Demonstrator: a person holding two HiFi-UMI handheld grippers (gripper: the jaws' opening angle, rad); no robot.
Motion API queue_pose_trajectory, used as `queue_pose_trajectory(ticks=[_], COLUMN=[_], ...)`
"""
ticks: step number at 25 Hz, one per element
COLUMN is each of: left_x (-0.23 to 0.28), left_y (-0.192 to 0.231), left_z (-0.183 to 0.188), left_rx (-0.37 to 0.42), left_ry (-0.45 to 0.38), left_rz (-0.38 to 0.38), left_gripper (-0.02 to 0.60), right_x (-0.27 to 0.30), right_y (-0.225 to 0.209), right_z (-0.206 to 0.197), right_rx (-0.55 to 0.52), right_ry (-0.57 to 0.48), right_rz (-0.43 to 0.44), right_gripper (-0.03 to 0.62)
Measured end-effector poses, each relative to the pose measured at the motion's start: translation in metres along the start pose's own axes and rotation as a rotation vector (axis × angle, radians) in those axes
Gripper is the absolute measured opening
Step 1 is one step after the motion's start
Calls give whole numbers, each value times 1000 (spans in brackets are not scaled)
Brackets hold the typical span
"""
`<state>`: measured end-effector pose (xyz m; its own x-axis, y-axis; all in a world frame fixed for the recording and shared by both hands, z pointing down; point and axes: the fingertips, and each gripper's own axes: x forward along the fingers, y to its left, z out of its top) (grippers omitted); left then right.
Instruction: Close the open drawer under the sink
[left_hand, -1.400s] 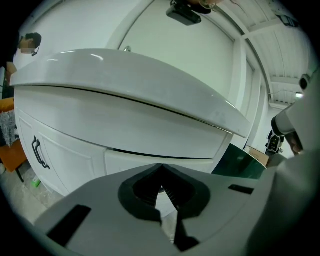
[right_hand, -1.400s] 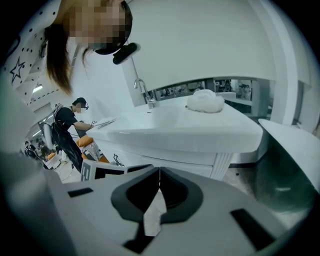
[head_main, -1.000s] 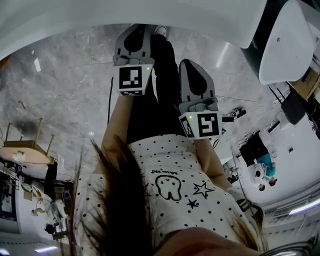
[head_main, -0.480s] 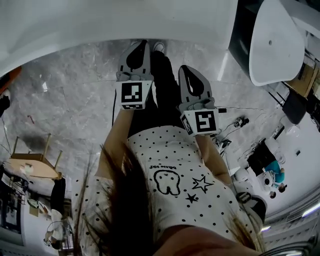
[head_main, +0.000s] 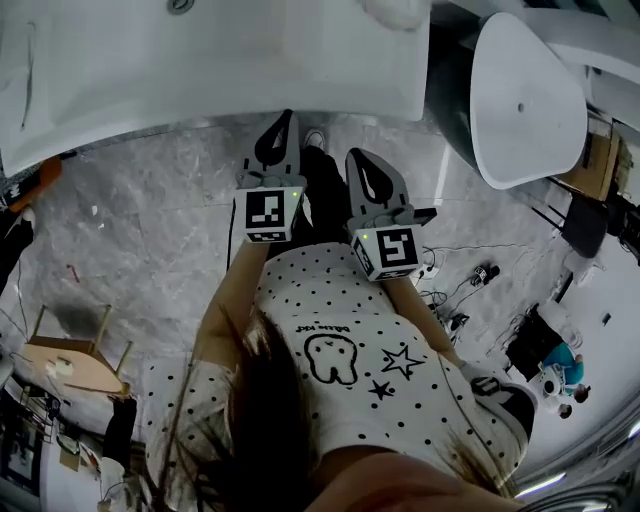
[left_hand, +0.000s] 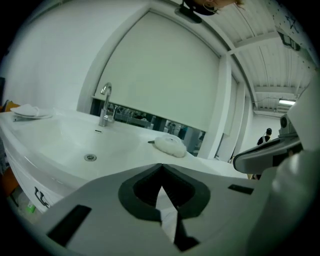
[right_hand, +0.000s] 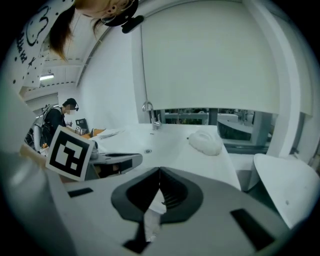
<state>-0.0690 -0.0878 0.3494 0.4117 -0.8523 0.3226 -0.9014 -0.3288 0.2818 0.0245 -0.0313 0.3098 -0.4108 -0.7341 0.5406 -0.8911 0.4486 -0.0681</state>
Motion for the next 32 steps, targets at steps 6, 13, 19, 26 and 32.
queue_pose_trajectory(ticks=[6, 13, 19, 26, 32], left_x=[-18, -44, -65, -78, -89], left_y=[-3, -14, -22, -28, -35], left_z=[42, 81, 101, 111, 114], left_rx=[24, 46, 60, 75, 92], left_ry=[-69, -145, -185, -212, -223], left_rz=[15, 9, 18, 18, 6], left_gripper=[5, 5, 5, 5, 5], right_x=[-3, -12, -23, -32, -35], right_y=[9, 2, 6, 7, 8], right_z=[36, 59, 71, 76, 82], right_rx=[-30, -41, -52, -68, -71], right_ry=[-86, -158, -197, -220, -250], right_rz=[17, -3, 7, 18, 31], right_gripper=[14, 14, 14, 14, 14])
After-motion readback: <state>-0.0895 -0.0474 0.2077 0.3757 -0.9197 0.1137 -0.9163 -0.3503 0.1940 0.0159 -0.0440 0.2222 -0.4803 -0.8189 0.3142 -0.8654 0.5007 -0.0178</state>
